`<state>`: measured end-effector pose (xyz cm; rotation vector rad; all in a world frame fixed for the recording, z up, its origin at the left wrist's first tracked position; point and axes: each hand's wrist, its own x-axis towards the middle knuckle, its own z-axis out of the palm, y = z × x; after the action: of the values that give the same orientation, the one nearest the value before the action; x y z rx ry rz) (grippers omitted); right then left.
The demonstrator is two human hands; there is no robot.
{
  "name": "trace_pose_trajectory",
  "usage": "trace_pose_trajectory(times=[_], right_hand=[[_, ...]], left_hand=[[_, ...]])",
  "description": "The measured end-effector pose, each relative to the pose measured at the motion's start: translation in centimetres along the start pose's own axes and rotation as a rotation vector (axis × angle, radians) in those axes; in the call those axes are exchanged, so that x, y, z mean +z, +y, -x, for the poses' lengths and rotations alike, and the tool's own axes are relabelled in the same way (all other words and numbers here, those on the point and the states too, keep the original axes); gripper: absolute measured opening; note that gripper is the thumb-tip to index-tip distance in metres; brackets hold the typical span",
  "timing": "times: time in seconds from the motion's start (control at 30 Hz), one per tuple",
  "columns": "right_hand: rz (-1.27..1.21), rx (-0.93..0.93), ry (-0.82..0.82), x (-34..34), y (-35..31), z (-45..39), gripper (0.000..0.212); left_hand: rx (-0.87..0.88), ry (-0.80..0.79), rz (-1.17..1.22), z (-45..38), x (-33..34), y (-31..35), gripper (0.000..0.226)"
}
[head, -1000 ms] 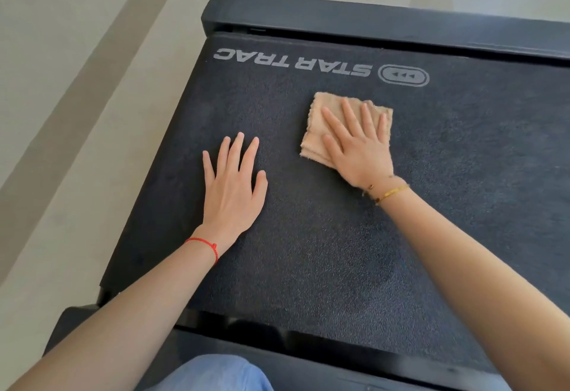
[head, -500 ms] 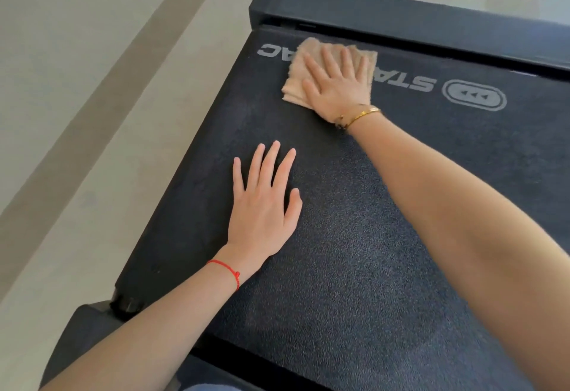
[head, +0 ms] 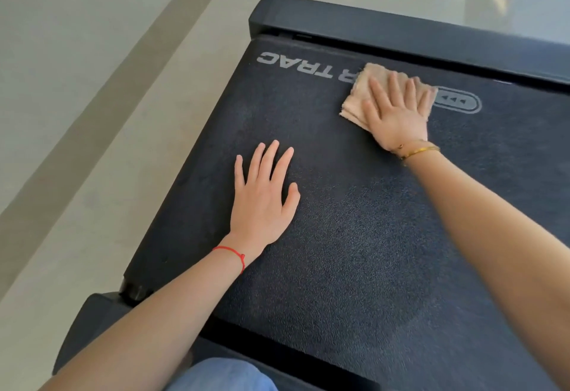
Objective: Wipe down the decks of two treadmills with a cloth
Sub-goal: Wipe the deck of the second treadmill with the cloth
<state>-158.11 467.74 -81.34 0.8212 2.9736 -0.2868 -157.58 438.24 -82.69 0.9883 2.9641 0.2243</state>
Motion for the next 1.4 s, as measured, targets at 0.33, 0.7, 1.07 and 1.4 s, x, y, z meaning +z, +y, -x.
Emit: trace_pose_trajectory(times=[0.33,0.7,1.07,1.4], right_hand=[[0.040,-0.239,0.007,2.2,-4.0,16.1,0.059],[0.042,-0.308,-0.045,2.9,-8.5,17.6,0.057],[0.090,-0.650,-0.070,5.2,-18.3,22.5,0.059],[0.085,-0.608,-0.059,4.8,-19.1,18.4,0.057]], left_hand=[[0.050,0.007,0.094,0.9,-0.5,-0.4,0.058],[-0.048,-0.008,0.026,11.1,-2.6,-7.8,0.054],[-0.274,0.011,0.125,17.4,-4.0,-10.3,0.052],[-0.304,0.007,0.183,17.5,-4.0,-10.2,0.052]])
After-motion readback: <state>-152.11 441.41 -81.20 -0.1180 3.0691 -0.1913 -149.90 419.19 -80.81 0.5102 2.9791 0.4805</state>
